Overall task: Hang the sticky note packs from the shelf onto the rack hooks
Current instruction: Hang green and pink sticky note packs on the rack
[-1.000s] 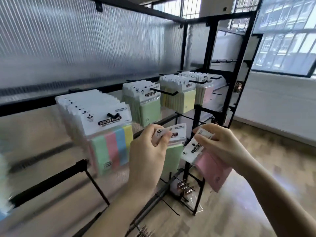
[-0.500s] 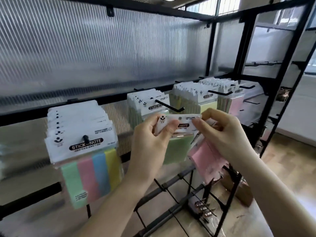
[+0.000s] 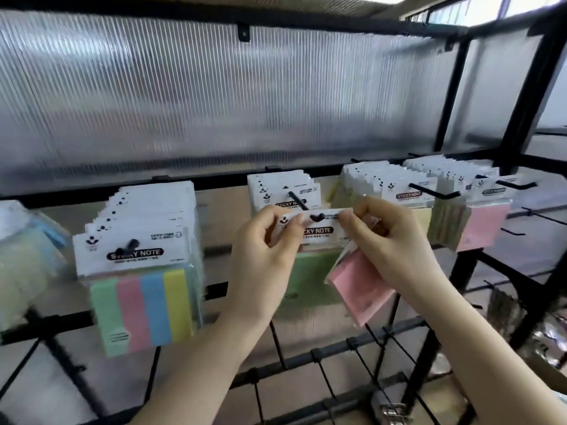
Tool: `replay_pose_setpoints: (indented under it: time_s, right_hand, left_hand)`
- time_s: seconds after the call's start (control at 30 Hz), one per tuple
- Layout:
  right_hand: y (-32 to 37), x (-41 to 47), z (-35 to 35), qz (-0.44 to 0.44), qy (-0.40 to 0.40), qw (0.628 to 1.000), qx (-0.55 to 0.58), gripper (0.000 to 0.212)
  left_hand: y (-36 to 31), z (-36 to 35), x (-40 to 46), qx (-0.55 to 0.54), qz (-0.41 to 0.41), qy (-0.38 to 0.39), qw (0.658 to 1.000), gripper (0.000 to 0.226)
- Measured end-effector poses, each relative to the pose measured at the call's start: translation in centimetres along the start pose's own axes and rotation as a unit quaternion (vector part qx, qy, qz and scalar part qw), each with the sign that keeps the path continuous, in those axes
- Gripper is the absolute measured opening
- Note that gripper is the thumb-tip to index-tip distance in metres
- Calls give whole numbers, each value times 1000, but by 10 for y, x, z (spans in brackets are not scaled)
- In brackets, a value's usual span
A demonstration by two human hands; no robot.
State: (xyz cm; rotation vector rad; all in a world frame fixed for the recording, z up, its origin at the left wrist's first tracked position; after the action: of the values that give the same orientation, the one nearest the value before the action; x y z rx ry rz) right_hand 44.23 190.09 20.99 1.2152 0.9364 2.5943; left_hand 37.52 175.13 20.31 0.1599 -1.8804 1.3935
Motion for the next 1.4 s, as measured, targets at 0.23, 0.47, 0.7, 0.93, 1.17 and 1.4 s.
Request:
replay_pose_setpoints:
  time_s: [0.23,0.47,0.7,0.93,1.17,1.4]
  right_hand:
    - [-14,14,-15,-19,-51,998,-38,24]
    - [-21,25,-34,-15,-27,993,-115,24]
    - [-16,19,-35,3,0,993,-116,22]
    - [-21,-6,4,74,-45,996,-11,8]
    - [-50,-20,68,54,-134,988,51,9]
    - [-94,-26,133,11,-236,972,9,9]
  left_hand:
    - [18,13,2,133,-35,-172,976,33]
    - [27,20,5,214,-56,-224,949,31]
    - [34,19,6,257,-67,-231,936,21]
    - [23,-25,-24,202,-147,-134,959,37]
    - [24,-100,-37,133,-46,-50,989,46]
    - [17,-188,-10,76,-61,80,992,19]
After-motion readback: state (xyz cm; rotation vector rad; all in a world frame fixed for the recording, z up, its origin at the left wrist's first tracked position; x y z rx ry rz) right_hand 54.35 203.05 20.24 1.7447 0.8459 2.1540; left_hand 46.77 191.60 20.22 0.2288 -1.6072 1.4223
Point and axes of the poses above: each hand's wrist, its own x-axis towards the middle knuckle, its own z-axis out of the back of the hand, y = z × x, the point moved 4 cm from there along x, towards the middle knuckle, and after that the axes turned 15 degrees about -x, right-handed, at the moved point
